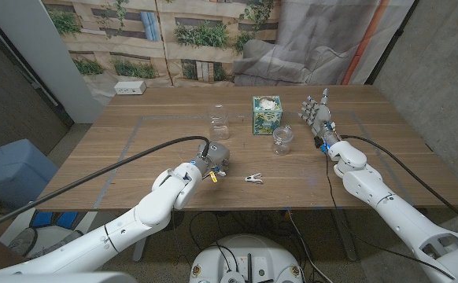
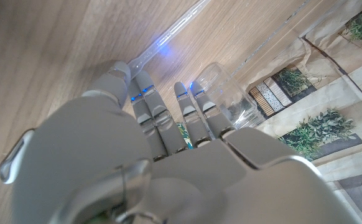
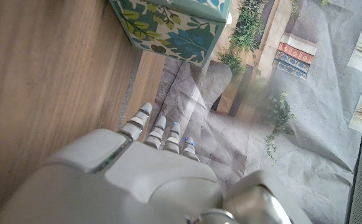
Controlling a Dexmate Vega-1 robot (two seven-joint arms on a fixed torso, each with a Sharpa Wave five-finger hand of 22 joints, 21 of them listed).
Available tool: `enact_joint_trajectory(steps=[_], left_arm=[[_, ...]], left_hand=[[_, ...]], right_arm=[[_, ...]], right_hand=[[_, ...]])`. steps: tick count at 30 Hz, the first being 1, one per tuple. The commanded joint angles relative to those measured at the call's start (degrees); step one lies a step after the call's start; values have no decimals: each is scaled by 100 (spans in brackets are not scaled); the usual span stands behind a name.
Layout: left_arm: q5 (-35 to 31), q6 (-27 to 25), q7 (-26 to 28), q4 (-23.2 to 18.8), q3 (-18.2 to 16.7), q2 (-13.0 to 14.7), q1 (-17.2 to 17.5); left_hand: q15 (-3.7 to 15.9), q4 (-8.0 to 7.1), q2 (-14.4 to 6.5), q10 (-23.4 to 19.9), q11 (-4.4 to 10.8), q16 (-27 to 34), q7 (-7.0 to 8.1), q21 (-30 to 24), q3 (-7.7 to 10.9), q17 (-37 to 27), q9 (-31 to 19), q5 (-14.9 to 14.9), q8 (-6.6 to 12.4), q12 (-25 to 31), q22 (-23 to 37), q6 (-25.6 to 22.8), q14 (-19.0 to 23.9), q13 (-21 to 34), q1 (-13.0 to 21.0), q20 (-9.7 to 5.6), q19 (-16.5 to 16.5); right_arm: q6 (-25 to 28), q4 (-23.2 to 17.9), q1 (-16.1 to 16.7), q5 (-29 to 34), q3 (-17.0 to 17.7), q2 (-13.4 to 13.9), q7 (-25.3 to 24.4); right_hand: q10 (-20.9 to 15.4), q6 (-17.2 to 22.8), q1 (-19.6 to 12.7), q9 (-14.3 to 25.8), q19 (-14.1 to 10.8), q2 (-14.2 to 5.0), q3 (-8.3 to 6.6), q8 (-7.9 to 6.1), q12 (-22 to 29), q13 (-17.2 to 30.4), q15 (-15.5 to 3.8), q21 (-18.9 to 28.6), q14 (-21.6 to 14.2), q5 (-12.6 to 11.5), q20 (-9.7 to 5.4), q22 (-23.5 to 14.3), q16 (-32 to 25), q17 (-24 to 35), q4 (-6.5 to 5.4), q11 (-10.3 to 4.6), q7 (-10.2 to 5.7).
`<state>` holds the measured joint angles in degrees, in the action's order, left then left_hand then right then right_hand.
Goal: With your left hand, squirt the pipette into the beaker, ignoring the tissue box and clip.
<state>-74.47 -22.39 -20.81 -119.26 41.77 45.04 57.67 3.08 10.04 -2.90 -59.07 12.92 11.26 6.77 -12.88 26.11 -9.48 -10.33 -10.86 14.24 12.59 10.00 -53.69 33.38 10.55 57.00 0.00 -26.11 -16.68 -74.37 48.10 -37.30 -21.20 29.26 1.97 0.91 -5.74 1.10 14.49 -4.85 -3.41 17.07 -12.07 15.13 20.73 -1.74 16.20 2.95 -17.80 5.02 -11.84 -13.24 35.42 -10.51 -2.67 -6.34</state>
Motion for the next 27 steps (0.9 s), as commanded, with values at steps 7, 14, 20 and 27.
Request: enact_joint_trajectory(steps=[7, 14, 20, 27], left_arm=[[7, 0, 127, 47, -16, 44, -5], [66, 23, 183, 19, -70, 107, 7], [113, 51, 256, -23, -123, 164, 14], [196, 93, 289, -104, -215, 239, 10]], left_hand=[[672, 4, 8, -175, -1, 16, -167, -32, -78, -19, -68, 14, 28, 33, 21, -345, 129, 21, 69, -14, -105], [713, 5, -1, -237, -1, 15, -149, -25, -99, -20, -74, 13, 36, 34, 22, -405, 172, 26, 94, -23, -114], [752, 5, -9, -277, 0, 13, -116, -14, -118, -22, -79, 13, 34, 29, 23, -434, 205, 30, 116, -32, -109], [778, 3, -23, -309, 2, 15, -93, -5, -130, -24, -83, 12, 34, 27, 24, -457, 233, 34, 133, -49, -100]], right_arm=[[-7, 11, -2, 1, -2, -4, 3], [-6, 9, -1, 1, -1, -2, 3], [-4, 9, -2, -1, -1, -1, 4], [-3, 6, -1, -2, 1, 1, 4]], right_hand=[[2, 12, -1, 11, -25, -335, 44, -39, 20, 19, -491, 34, 35, -29, -5, -31, -33, 26, 5, -17, -49], [22, 10, -1, 10, -26, -334, 44, -38, 13, 19, -487, 35, 34, -29, -2, -31, -33, 26, 5, -17, -48], [16, 10, -1, 10, -24, -334, 44, -38, 15, 19, -487, 34, 34, -29, -3, -31, -33, 26, 5, -9, -53], [34, 10, -1, 10, -22, -334, 44, -38, 8, 18, -481, 33, 32, -29, -5, -31, -34, 26, 5, -5, -54]])
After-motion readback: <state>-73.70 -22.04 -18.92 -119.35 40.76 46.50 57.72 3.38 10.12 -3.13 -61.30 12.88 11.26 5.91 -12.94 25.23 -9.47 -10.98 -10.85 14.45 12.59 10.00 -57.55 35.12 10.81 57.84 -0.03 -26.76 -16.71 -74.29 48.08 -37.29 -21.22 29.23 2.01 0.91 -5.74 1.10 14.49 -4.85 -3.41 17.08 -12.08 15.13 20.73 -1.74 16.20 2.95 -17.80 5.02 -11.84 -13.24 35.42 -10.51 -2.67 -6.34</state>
